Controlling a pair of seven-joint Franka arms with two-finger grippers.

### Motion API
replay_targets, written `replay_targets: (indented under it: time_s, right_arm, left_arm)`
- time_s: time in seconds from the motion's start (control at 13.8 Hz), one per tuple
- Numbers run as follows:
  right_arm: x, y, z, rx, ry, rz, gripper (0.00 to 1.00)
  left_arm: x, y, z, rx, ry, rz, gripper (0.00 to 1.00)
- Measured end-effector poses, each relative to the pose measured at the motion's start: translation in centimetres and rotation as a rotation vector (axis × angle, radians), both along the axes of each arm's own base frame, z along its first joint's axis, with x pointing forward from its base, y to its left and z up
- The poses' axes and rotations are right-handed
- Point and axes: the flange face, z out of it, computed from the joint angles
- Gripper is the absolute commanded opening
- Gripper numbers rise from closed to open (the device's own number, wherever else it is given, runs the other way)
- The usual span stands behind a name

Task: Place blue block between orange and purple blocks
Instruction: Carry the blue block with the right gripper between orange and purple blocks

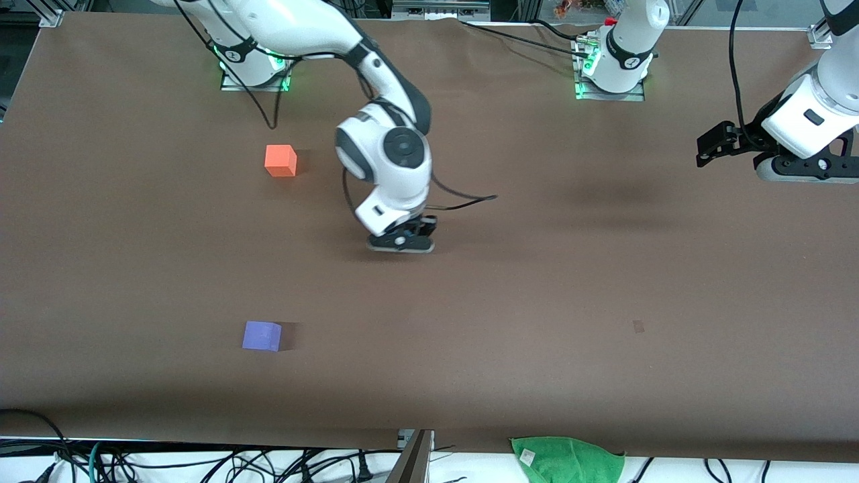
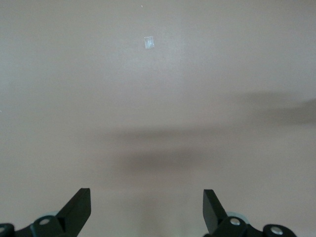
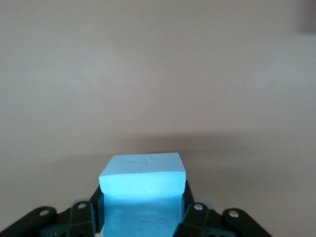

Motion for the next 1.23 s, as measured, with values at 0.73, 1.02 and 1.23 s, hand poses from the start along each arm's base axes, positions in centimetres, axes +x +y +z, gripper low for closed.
replay_targets:
  time_s: [0.73,1.02,1.23]
  right_arm:
    - [-1.1,-22.5,-3.3,-0.026,0.061,0.067,0.00]
    - [-2.5,-24.6,-6.2,-0.012,0.053,0.067,0.00]
    - [-2.3,-25.7,-7.0,-0.008,0.045,0.052,0.00]
  left_arm:
    - [0.0,-0.5,0.0,0.000,-0.001,-0.008,1.00]
    - [0.0,-0.6,0.0,0.000,-0.001,-0.012,1.00]
    - [0.0,-0.7,0.0,0.000,-0.001,-0.013,1.00]
